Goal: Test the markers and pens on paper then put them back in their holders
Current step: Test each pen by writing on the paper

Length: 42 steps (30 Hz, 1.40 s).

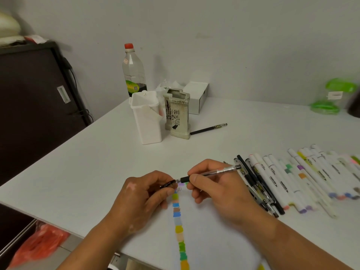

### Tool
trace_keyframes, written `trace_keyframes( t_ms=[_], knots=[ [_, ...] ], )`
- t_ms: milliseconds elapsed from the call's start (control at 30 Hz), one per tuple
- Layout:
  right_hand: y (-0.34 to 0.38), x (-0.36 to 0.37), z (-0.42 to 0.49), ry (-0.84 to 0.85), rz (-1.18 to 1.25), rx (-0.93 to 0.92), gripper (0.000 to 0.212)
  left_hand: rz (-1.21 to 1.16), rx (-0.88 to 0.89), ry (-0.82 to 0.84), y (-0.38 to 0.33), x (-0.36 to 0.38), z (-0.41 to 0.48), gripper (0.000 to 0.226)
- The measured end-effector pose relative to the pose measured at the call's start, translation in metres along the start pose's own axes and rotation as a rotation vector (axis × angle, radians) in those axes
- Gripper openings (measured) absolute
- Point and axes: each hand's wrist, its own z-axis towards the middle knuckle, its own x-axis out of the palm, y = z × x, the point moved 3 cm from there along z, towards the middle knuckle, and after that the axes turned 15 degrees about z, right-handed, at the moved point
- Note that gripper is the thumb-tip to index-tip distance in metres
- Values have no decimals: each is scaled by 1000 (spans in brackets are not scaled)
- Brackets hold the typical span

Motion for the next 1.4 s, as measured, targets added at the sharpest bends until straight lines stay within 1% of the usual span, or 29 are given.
trace_keyframes(
  t_ms=[100,233,400,500,600,667,700,767,833,867,900,933,967,1000,1067,1100,1167,1233,1300,1400],
  knots=[
    [-5,4,-1,38,-68,17,9,58,33,-7,-2,0,0,17],
    [-6,7,0,43,-144,-30,19,97,78,-27,-4,-3,0,19],
    [-5,9,1,70,-299,-88,15,167,126,8,-5,-3,-1,22],
    [-6,10,0,65,-296,-89,16,161,134,14,-5,-3,-2,21],
    [-6,10,1,58,-286,-81,4,173,127,16,-5,-2,1,21],
    [0,8,1,87,-272,-67,4,161,115,-10,-5,-2,3,19],
    [6,7,-1,128,-251,-53,4,137,95,-40,-4,-4,3,19],
    [22,2,-4,242,-192,14,18,101,51,-115,-1,-7,3,20],
    [35,-1,-8,323,-169,134,37,96,54,-139,0,-7,3,18],
    [37,-2,-9,317,-221,182,42,103,79,-127,-1,-6,3,17],
    [36,-1,-10,286,-330,206,41,119,108,-118,-2,-4,2,17],
    [33,0,-10,247,-477,199,33,142,127,-113,-4,-3,2,19],
    [29,2,-10,214,-630,176,22,165,122,-106,-4,-2,2,24],
    [25,4,-10,188,-749,154,16,185,91,-94,-2,-1,2,35],
    [22,2,-11,130,-909,105,21,216,18,-44,5,1,1,56],
    [25,-4,-11,77,-974,68,23,240,11,-2,6,3,1,60],
    [35,-20,-12,-54,-1109,-5,23,338,74,88,6,9,2,59],
    [40,-38,-13,-142,-1225,-20,21,432,115,140,3,14,2,59],
    [39,-48,-14,-156,-1300,-11,20,473,81,145,5,15,4,59],
    [32,-54,-15,-110,-1410,21,24,506,20,126,8,16,4,54]
  ],
)
